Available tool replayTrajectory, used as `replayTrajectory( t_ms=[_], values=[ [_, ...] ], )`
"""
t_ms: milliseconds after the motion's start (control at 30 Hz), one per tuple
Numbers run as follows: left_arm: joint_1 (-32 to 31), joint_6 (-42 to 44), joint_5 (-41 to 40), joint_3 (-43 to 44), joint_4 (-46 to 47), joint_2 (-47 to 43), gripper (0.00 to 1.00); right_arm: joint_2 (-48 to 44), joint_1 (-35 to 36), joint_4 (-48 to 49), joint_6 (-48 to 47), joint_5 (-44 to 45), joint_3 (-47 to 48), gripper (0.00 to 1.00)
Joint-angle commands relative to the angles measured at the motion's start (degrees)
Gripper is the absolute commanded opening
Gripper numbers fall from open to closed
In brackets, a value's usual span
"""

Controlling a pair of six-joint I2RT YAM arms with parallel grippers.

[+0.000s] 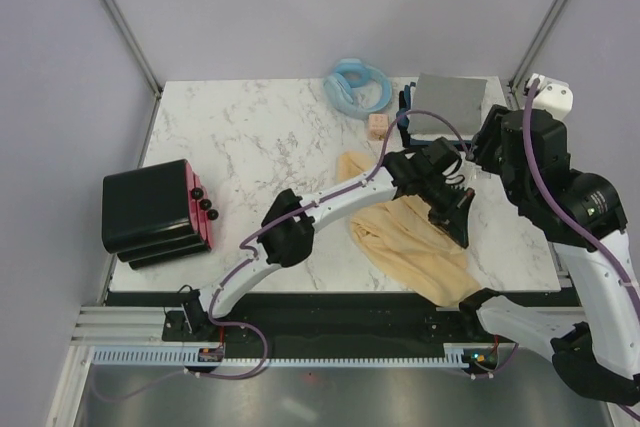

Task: Fold and stack the t-shirts

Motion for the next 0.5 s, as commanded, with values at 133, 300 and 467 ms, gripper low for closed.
replayTrajectory(
  t_ms=[133,300,467],
  values=[
    [-4.42,-7.82,7.37,1.78,9.31,3.13,0.02,1.22,-0.13,-0.96,-1.3,-1.6,-1.53,0.57],
    [-4.33,-7.48,8.26,-1.81,9.31,1.91,0.2,1.49,-0.13,-0.87,-2.98,-2.49,-3.64,0.58],
    [-1.17,-1.77,-3.05,-16.72,9.49,-8.71,0.41,2.63,-0.13,0.79,-4.91,-1.88,-4.61,0.59]
  ],
)
